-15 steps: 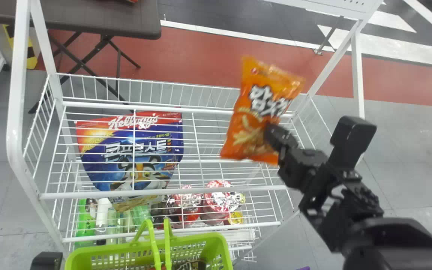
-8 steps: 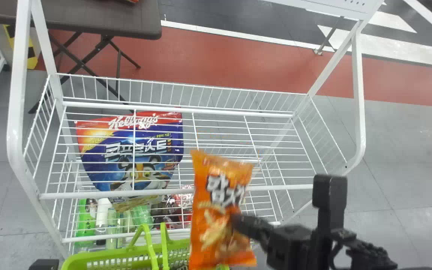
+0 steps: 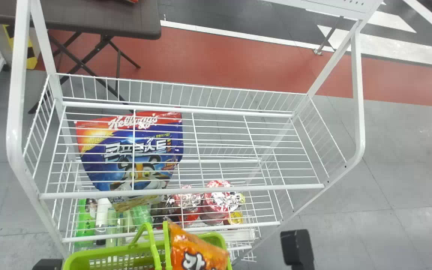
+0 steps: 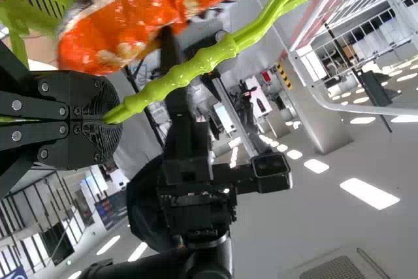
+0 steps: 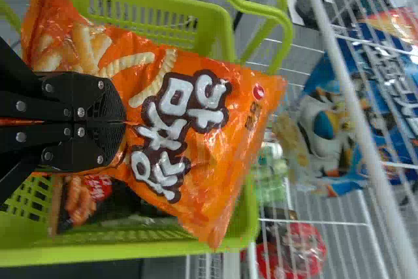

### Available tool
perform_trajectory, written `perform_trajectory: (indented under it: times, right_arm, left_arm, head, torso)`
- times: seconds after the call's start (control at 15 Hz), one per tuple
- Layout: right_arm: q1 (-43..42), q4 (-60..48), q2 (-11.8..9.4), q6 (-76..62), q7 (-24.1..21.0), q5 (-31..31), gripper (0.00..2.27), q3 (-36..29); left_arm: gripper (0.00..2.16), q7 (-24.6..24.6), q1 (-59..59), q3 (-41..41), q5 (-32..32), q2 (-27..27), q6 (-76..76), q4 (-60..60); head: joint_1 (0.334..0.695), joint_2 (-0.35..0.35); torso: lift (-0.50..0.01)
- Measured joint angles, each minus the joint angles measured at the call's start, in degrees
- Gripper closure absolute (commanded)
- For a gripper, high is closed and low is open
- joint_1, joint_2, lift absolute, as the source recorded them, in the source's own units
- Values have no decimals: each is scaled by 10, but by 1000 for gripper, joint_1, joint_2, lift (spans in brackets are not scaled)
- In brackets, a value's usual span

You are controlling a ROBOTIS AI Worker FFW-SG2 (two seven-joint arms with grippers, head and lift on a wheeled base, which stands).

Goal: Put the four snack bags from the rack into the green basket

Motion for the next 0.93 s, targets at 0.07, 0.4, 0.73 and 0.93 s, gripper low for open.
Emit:
perform_trajectory:
  times: [0.07,0.4,0.73,0.93]
  right_arm:
    - [0,9,-6,-9,-3,10,2101,11]
    - [0,25,-26,-33,-12,48,1771,42]
    - [3,20,-30,-40,-6,34,46,46]
    - [5,3,-27,-55,-5,13,83,26]
  left_arm:
    - [2115,-1,0,1,0,0,0,0]
    - [2115,0,0,1,1,0,-1,-1]
    - [2115,-2,1,1,1,0,-2,0]
    - [2115,-3,2,2,1,0,-2,-1]
  head:
    - [695,-350]
    - [695,-350]
    - [695,-350]
    - [695,-350]
  torso:
    - [-6]
    - [-6]
    - [-6]
    - [-6]
